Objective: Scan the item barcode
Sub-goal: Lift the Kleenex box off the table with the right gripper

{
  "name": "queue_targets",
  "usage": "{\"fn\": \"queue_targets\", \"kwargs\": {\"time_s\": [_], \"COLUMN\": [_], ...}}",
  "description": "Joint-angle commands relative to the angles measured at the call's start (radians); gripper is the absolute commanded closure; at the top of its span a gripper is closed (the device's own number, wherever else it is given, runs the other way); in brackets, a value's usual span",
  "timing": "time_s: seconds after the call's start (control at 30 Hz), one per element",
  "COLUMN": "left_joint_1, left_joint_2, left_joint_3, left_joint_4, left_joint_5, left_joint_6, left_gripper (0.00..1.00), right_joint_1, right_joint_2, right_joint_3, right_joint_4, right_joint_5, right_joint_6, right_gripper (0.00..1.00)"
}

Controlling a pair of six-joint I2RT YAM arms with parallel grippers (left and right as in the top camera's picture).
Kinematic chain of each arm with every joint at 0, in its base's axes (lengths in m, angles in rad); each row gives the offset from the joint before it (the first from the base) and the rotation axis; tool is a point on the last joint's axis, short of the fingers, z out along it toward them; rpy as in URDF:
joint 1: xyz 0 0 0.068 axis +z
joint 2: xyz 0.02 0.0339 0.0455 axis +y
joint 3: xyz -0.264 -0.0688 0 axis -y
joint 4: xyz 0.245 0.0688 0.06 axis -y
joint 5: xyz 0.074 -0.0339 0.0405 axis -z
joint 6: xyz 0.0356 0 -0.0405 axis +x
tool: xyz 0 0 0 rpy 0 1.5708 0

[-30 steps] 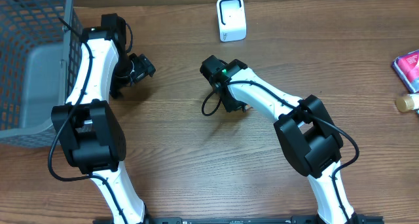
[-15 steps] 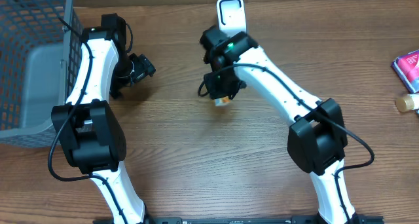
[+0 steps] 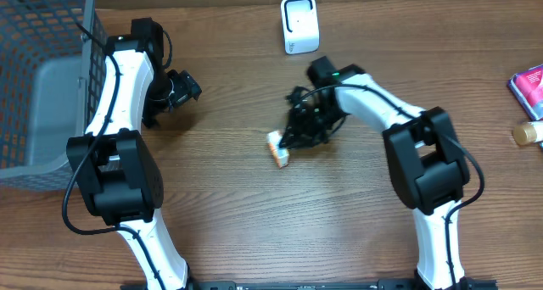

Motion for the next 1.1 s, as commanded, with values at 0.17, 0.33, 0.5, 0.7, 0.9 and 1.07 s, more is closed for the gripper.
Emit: {"fn": "queue_targets", "kwargs": {"time_s": [0.17,0.33,0.5,0.7,0.9,1.07], "left_joint_1": [0.004,0.004,0.004,0.004,0.004,0.004], "left_joint_2": [0.004,0.004,0.004,0.004,0.004,0.004], "left_joint_3": [0.014,0.014,0.014,0.014,0.014,0.014], "left_joint_4": [-0.003,-0.003,-0.001,-0.002,-0.003,-0.003], "left_joint_5": [-0.011,-0.011,-0.010,-0.011,-0.011,-0.011], "left_joint_6": [-0.020,-0.021,-0.021,-0.021,-0.021,-0.021], "left_gripper": [0.00,0.00,0.00,0.00,0.00,0.00], "right_joint_1": [-0.203,-0.251,-0.174,-0.033,0.010,0.010], "right_joint_2": [-0.015,-0.043,-0.070,-0.062,-0.060,-0.060], "right_joint_3": [-0.008,0.097,0.148,0.100,0.058,0.023], "right_joint_4": [-0.107,-0.254,-0.276,-0.178,-0.119,-0.090], "right_joint_5": [0.339,0.353,0.355,0.386,0.481,0.488], "right_joint_6": [0.044,-0.072,-0.250,-0.265,-0.156,-0.148], "right_gripper": [0.60,0.58,0.44,0.32,0.43,0.58]}}
